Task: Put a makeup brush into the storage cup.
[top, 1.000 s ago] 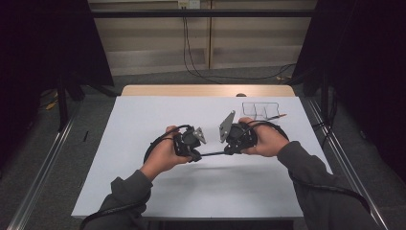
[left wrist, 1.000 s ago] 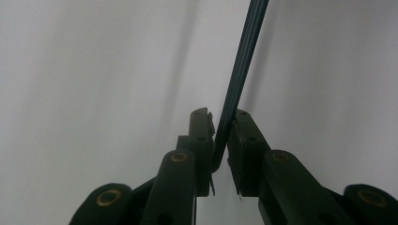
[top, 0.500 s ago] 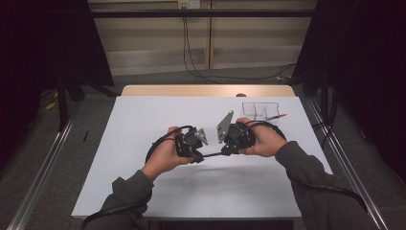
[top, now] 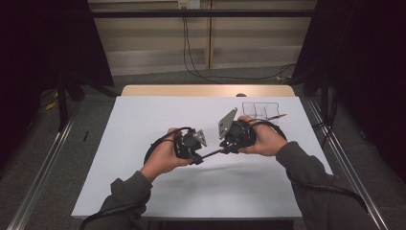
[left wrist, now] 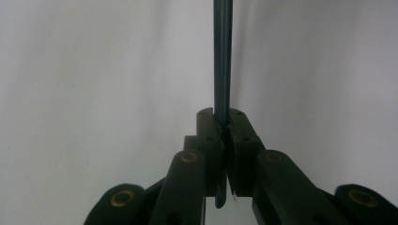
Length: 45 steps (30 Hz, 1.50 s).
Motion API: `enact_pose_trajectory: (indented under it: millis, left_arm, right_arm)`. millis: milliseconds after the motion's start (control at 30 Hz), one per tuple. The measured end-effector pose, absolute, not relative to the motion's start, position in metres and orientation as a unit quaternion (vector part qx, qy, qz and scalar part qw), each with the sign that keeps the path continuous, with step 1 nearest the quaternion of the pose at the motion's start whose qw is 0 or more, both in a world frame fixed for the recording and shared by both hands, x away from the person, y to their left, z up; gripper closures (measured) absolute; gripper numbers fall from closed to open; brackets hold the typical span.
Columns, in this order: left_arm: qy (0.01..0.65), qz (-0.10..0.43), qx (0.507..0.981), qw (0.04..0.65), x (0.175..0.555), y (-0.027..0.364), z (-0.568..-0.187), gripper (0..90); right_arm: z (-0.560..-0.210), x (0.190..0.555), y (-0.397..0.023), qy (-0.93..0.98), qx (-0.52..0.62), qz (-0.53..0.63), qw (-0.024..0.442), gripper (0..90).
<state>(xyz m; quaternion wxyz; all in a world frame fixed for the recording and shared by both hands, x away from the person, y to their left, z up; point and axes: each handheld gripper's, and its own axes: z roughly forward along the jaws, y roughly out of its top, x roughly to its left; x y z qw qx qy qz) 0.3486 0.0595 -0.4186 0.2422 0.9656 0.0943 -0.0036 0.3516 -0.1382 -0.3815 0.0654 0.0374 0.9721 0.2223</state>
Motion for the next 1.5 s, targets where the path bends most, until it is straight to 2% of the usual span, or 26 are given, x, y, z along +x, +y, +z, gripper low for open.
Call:
enact_pose_trajectory:
  millis: [533,1033,1500]
  left_arm:
    - [0.105,-0.001,0.965,0.241,0.351,0.072,-0.42,85.3]
    - [0.12,0.004,0.96,0.251,0.355,0.086,-0.414,85.3]
    - [0.158,0.002,0.939,0.304,0.356,0.098,-0.416,85.3]
  right_arm:
    - [-0.384,0.355,-0.152,0.963,0.081,0.245,0.075,45.1]
    - [-0.39,0.36,-0.169,0.954,0.134,0.254,0.087,16.2]
    - [-0.394,0.361,-0.183,0.937,0.172,0.29,0.088,11.7]
